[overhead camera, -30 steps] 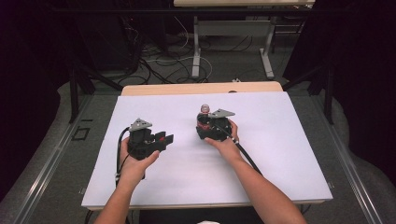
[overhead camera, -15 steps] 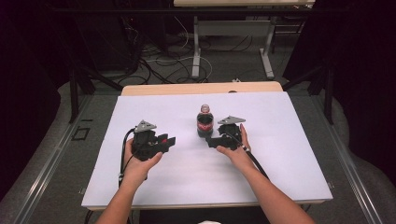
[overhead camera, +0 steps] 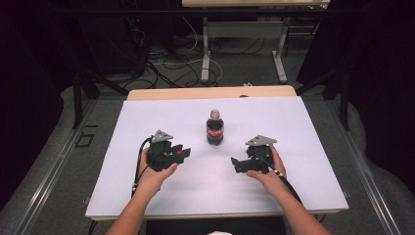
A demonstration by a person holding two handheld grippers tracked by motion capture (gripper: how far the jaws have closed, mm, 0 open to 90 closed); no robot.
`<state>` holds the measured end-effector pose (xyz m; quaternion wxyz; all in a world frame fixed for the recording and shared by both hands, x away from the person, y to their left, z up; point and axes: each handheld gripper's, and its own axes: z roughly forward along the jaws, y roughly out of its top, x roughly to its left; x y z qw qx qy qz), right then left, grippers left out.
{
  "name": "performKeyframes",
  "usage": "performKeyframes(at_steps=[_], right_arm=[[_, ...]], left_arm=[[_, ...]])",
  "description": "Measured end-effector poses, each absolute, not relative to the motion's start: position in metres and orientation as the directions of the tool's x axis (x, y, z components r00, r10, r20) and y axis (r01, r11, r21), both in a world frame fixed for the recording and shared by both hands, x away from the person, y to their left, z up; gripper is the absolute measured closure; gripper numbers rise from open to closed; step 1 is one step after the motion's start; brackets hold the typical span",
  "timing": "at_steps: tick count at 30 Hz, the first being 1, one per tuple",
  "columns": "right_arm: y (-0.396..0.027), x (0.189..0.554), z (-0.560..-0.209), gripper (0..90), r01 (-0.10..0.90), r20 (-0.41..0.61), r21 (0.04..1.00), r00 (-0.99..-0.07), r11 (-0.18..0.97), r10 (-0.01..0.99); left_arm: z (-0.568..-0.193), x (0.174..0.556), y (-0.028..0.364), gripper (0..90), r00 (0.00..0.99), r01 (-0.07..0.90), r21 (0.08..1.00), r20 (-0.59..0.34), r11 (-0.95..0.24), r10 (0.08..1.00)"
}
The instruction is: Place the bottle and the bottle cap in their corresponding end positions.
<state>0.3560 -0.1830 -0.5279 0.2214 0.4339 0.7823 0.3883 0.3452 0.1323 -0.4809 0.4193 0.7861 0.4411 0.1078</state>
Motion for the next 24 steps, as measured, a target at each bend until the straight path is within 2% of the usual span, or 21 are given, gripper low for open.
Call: performKeyframes(at_steps=[9,15,24], right_arm=[[-0.21,0.34,-0.54,0.0,0.538,0.029,0.791,-0.508,0.292,0.861],[-0.218,0.338,-0.543,0.0,0.54,0.024,0.792,-0.493,0.284,0.87],[-0.226,0.335,-0.544,0.4,0.54,0.058,0.805,-0.484,0.246,0.873]], left_arm=[[-0.514,0.346,0.09,61.1,0.635,0.597,0.739,-0.197,-0.313,0.747],[-0.533,0.35,0.064,61.1,0.673,0.567,0.738,-0.16,-0.366,0.722],[-0.548,0.347,0.044,61.1,0.704,0.564,0.74,-0.199,-0.367,0.681]])
